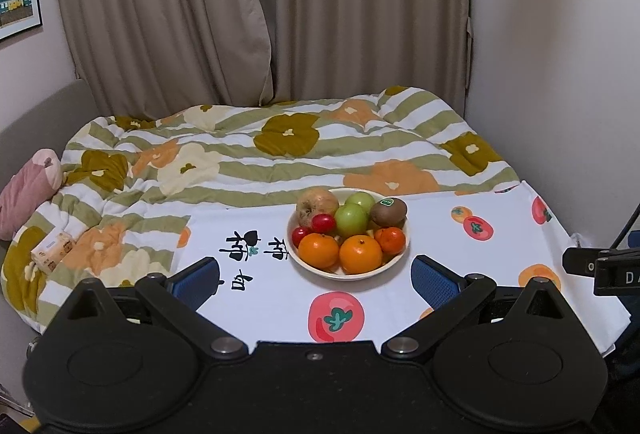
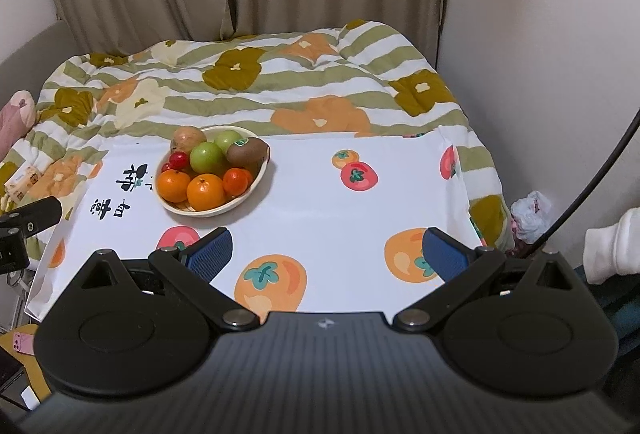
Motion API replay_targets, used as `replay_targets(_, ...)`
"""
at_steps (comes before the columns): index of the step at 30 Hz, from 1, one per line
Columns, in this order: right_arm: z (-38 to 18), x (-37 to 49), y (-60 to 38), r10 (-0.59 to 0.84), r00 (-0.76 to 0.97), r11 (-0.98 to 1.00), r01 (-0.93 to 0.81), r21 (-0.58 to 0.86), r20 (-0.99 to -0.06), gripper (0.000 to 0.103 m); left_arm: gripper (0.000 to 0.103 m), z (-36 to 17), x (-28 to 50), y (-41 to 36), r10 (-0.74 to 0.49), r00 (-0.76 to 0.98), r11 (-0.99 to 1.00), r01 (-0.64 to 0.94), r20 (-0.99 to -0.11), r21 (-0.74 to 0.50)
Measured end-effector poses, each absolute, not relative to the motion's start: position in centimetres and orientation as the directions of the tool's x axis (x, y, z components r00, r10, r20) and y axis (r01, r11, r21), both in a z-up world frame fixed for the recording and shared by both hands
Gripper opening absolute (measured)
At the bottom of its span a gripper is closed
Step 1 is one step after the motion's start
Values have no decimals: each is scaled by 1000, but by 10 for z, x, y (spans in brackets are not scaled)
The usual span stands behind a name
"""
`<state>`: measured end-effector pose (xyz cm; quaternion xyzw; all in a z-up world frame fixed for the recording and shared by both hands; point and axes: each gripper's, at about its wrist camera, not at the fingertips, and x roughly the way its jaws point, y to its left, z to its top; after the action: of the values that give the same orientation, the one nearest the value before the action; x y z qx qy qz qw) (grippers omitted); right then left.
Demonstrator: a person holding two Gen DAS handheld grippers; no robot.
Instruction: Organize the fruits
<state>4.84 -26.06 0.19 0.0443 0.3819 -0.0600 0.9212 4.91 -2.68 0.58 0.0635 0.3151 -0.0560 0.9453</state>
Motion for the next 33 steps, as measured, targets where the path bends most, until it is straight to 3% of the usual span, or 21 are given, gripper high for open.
replay_targets(33, -2, 47, -259, -127, 680, 982, 186, 3, -722, 103, 103, -2, 59, -19, -66, 777, 987, 142, -626, 72)
